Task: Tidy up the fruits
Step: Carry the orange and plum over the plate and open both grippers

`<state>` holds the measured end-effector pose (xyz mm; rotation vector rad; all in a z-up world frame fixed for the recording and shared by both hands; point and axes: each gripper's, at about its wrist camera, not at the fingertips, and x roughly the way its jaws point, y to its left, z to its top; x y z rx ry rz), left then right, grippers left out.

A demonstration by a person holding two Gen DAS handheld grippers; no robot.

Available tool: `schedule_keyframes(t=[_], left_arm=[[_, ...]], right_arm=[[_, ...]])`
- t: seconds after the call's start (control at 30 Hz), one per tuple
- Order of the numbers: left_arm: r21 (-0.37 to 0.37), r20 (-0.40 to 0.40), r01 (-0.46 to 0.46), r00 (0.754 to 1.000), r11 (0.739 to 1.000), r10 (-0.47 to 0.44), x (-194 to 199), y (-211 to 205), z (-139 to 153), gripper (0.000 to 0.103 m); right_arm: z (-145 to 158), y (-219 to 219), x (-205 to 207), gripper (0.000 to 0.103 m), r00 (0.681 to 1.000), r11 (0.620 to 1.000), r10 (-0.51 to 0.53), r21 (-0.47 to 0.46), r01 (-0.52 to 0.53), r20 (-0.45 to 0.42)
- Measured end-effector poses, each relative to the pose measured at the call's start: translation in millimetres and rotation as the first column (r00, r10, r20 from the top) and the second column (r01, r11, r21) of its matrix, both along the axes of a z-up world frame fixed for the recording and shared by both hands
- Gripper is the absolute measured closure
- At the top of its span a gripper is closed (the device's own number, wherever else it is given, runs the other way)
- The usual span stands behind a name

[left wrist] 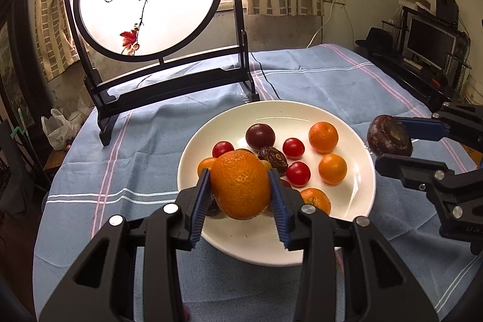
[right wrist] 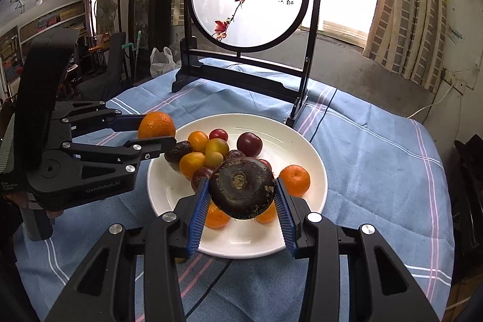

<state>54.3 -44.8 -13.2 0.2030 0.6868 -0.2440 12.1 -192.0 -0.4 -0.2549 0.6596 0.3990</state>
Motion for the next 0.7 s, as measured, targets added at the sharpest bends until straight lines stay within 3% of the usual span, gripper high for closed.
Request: schedule_keyframes(t=[0.7], left_arm=[[0.014, -0.005, -0.011, 1.0, 1.0, 0.011, 16, -3, 0, 0.065]], right_arm=[[1, -9, 17, 0.06, 0.999, 0.999, -0.042, 0.011, 0.043, -0.008]])
